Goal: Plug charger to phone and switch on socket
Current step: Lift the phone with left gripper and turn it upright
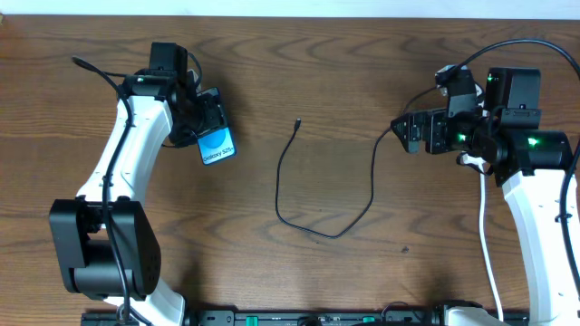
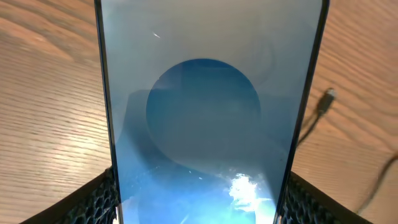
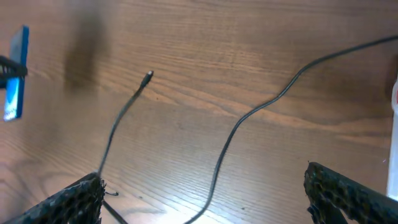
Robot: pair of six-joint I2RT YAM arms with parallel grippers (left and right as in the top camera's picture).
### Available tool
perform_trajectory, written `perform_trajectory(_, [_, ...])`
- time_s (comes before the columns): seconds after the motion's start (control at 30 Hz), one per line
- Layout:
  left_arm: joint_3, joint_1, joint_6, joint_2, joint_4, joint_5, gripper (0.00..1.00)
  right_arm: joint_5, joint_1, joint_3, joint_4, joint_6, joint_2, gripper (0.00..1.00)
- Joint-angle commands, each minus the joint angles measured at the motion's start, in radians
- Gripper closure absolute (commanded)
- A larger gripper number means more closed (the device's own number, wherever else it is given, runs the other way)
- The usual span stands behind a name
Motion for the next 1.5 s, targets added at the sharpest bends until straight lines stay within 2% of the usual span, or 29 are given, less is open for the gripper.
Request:
perform_trajectory(0.0, [0.030,-0.002,-0.039,-0.026,0.007,0.077,0.31,-0.003,0.009,0.021,0.008,0.099,0.007,0.01])
perform_trajectory(0.27, [0.030,-0.002,-0.089,-0.026,0.008,0.097,0.31,-0.003,0.009,0.021,0.009,0.114,0.007,0.02])
perform_trajectory(0.9, [0.030,0.029,-0.230,-0.026,0.023,0.406,0.34,-0.010,0.009,0.020,0.002,0.144,0.007,0.03])
perform_trajectory(1.47, [0.030,0.029,-0.539,-0.026,0.011,0.702,0.35,-0.010,0.009,0.019,0.001,0.144,0.007,0.03])
